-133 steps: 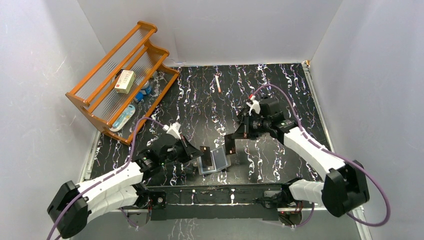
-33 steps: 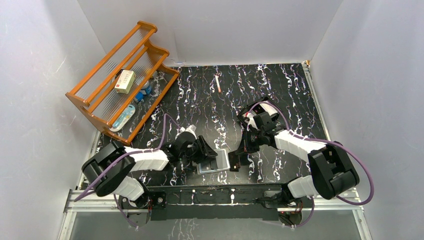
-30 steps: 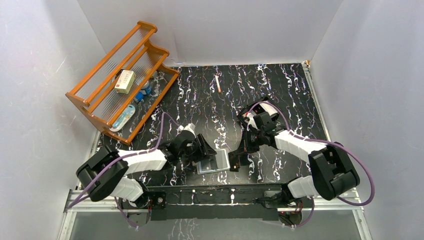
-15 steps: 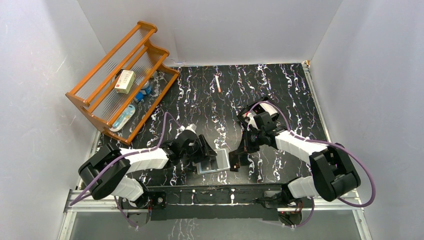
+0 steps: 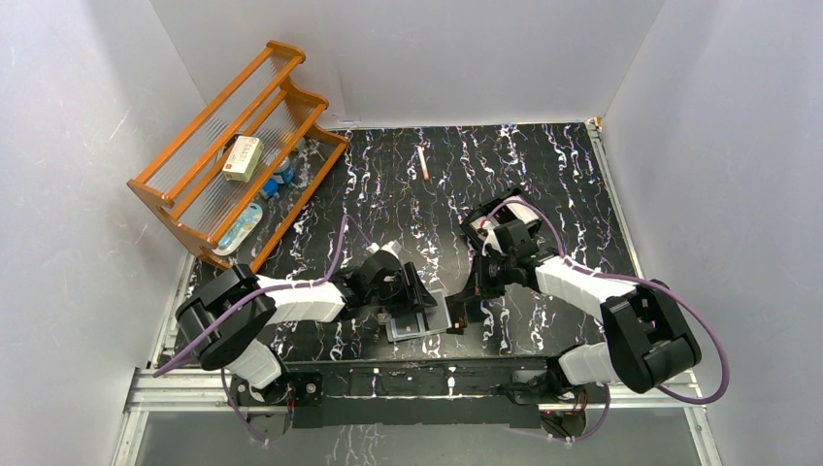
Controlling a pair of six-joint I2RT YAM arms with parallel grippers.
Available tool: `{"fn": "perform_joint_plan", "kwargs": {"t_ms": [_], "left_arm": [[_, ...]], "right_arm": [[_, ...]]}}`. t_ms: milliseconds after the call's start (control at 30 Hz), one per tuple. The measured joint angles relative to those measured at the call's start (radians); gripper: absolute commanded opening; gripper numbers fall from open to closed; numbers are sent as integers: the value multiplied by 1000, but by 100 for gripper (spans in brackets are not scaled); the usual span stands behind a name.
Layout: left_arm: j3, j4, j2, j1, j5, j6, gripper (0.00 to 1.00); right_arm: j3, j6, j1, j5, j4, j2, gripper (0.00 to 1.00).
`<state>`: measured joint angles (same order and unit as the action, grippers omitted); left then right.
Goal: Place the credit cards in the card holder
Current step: Insert the credit card into the card holder.
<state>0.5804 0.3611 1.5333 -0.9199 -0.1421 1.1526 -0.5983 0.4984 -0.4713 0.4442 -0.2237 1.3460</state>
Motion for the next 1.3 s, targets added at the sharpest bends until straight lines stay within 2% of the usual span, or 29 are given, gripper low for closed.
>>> {"fn": "perform_joint_plan", "kwargs": {"t_ms": [200, 367, 600, 800, 867, 967, 1033, 1300], "left_arm": [[15, -34, 1, -5, 7, -8, 51], [77, -180, -63, -12, 44, -60, 53], [121, -369, -235, 0, 111, -134, 54], [122, -528, -286, 14, 158, -172, 56], [115, -546, -295, 16, 161, -174, 54], [95, -547, -302, 20, 155, -172, 45], [79, -539, -301, 21, 140, -171, 44], [40, -460, -276, 21, 90, -136, 52]], "right_arm": [[5, 11, -1, -3, 3, -11, 0], [-29, -8, -7, -65, -87, -36, 0], [-126, -35, -8, -200, -252, -154, 0], [-154, -24, -8, -198, -275, -228, 0], [-154, -12, -8, -179, -268, -241, 0], [-153, 9, -8, -148, -241, -245, 0], [-150, 28, -8, -122, -211, -244, 0], [-77, 98, -35, -40, -63, -196, 0]]}}
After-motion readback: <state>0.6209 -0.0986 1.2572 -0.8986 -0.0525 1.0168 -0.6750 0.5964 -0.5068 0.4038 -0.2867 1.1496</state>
